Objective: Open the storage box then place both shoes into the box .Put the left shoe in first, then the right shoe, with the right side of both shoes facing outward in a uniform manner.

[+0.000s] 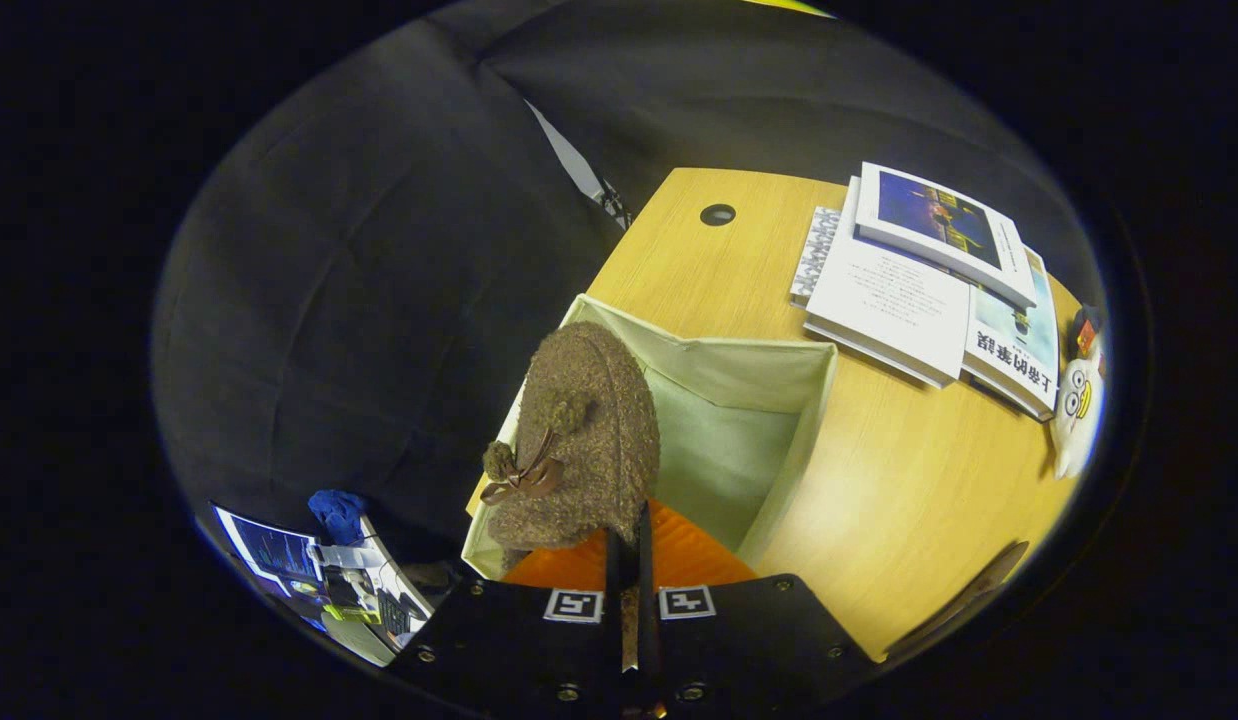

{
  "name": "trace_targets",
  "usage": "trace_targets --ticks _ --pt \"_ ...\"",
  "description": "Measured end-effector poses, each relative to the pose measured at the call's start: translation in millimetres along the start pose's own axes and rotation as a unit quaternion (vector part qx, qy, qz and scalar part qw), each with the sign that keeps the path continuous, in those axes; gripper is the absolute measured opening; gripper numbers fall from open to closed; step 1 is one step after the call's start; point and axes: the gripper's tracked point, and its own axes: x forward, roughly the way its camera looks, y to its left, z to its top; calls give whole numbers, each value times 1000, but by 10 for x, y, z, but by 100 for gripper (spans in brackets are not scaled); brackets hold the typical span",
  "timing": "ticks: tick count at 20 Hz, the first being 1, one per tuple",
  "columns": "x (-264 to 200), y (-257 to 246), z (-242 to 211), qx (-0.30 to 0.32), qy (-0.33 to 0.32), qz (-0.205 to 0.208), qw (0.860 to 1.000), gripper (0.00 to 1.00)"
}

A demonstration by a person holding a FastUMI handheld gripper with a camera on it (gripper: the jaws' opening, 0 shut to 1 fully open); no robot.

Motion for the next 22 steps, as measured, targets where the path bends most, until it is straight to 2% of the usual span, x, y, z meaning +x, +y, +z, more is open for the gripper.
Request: trace_targets --ticks 2,4,5,6,7,16,22 --pt "88 48 -24 4 6 5 1000 9" --pt "16 41 35 1 5 9 1000 37" --pt "0 -22 82 -6 -3 -1 1000 57" --pt "188 -62 31 -13 -7 -7 1000 78" --pt "-68 -71 95 -16 -10 -5 1000 98" --pt "-590 -262 64 -6 -48 5 999 97" --pt "-1129 -789 -153 27 -82 -8 996 97"
